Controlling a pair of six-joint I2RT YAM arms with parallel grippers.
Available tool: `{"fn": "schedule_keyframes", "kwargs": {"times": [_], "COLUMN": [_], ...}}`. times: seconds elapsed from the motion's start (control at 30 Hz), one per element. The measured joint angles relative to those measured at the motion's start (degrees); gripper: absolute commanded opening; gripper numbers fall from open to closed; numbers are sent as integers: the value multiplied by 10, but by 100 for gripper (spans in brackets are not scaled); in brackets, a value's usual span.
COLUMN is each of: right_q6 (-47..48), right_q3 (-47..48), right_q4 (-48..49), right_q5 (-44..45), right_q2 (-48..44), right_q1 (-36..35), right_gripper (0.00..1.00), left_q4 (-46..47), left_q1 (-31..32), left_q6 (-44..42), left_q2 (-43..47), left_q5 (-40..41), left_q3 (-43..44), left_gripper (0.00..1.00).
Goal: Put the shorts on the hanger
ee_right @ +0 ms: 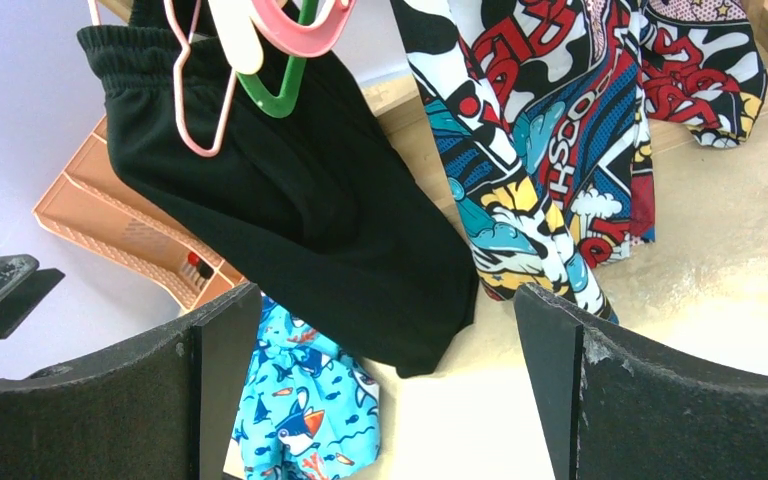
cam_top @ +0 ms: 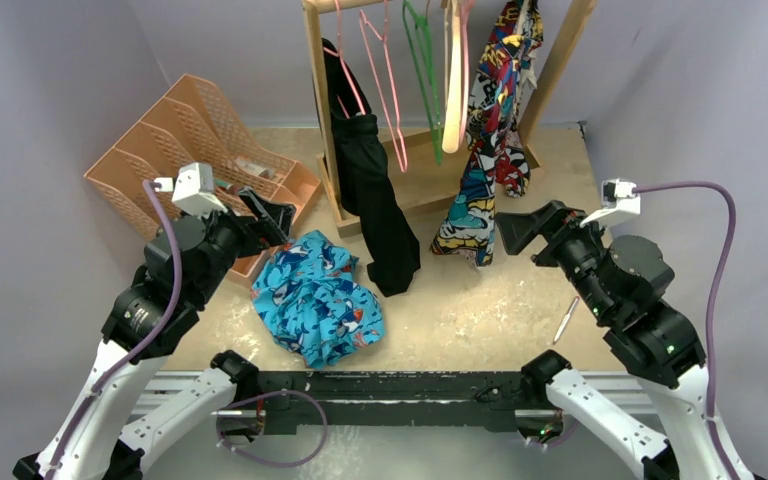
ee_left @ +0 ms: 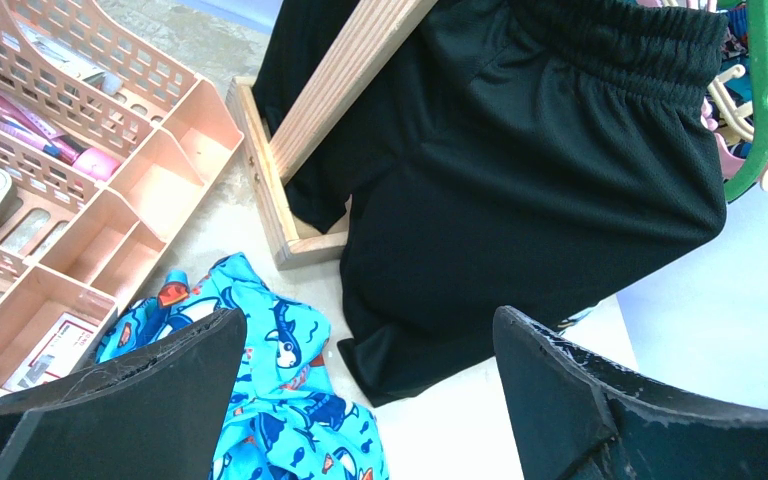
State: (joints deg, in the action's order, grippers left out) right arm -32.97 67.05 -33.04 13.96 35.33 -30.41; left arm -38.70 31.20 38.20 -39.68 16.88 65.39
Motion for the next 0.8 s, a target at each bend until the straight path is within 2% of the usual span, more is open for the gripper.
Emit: {"fn": "schedule_keyframes", "kwargs": {"times": [0.43, 0.63, 0.8], "right_q6": [0, -19, -56], "right_q3": [0, -9, -73], "right_q4": [6, 9, 38], "right_q5": [-13, -61, -122], "right_q2": [20, 63, 79], "right_q1": [0, 0, 0], "right_gripper": [97, 86, 69], "left_q4": [-1, -3, -13], "left_q1": [0, 0, 0], "left_q6": [-3, 18, 64], "left_q2": [-9, -35, -60], "left_q5": [5, 21, 26], "left_q3": [-26, -56, -114], "left_gripper": [90, 85, 83]}}
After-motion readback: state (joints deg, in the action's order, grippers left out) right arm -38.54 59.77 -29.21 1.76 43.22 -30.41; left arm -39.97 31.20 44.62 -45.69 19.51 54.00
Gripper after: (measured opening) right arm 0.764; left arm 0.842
